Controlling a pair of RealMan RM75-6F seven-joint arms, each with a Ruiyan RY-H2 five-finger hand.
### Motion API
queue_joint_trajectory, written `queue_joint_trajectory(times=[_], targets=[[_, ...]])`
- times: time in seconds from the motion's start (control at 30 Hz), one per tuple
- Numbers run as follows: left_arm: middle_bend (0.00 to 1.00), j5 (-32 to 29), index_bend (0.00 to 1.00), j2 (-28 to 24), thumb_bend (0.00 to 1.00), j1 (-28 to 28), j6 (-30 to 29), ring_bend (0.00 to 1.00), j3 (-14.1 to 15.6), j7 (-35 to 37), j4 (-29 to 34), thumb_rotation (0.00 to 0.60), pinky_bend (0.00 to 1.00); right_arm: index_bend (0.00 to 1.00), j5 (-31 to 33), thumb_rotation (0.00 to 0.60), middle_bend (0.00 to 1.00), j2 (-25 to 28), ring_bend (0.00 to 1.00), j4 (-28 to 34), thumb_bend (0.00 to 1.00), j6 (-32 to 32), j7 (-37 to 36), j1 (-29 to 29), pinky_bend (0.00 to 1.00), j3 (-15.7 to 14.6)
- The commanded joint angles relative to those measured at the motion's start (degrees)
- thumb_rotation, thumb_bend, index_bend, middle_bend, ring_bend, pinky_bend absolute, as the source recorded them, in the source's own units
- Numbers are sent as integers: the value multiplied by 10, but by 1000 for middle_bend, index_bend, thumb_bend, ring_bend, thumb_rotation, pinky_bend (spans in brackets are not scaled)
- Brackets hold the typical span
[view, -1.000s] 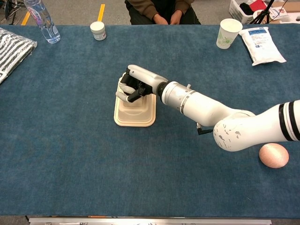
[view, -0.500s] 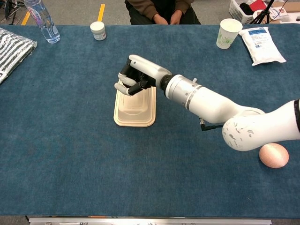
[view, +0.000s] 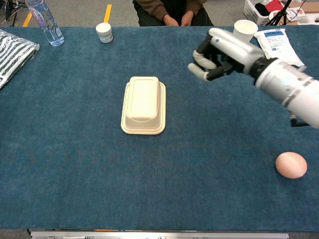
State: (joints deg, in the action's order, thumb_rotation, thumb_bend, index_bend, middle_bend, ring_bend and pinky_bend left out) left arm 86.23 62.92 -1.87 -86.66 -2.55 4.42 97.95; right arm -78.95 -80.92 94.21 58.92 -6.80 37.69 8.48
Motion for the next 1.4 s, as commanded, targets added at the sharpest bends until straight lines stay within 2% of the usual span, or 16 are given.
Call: queue_joint_trajectory(times=[0.03, 0.13, 0.23, 0.37, 0.53, 0.73, 1.0, 1.4], targets=[[232, 2, 312, 0, 153, -5, 6, 152, -1, -3, -2, 600, 125, 666, -15, 600, 657, 67, 636, 54, 400, 76, 80, -65, 691, -40], [232, 1, 312, 1, 153, -10, 13, 152, -1, -8, -4, 600, 125, 599, -19, 600, 593, 99, 576, 71, 307, 119, 117, -100, 643, -55], [232, 3, 312, 3, 153, -17, 20, 152, -1, -15, -4, 600, 125, 546, -21, 600, 542, 130, 521, 81, 269, 166, 148, -139, 613, -68], [231, 8, 312, 7, 153, -22, 21, 152, -1, -26, -3, 600, 125, 509, -26, 600, 509, 157, 477, 89, 262, 214, 157, -181, 575, -80], [231, 11, 312, 13, 153, -24, 20, 152, 0, -39, 1, 600, 125, 505, -38, 600, 508, 173, 469, 79, 261, 281, 162, -234, 574, -88], [231, 16, 312, 18, 153, -25, 16, 152, 3, -51, 6, 600, 125, 505, -38, 600, 508, 187, 469, 66, 262, 332, 145, -288, 574, -95], [231, 19, 311, 22, 153, -24, 12, 152, 6, -61, 12, 600, 125, 505, -32, 600, 508, 191, 469, 43, 264, 351, 120, -330, 569, -96], [232, 21, 312, 23, 153, -22, 4, 152, 9, -62, 17, 600, 125, 505, -41, 600, 508, 181, 469, 24, 264, 335, 109, -343, 562, -85]])
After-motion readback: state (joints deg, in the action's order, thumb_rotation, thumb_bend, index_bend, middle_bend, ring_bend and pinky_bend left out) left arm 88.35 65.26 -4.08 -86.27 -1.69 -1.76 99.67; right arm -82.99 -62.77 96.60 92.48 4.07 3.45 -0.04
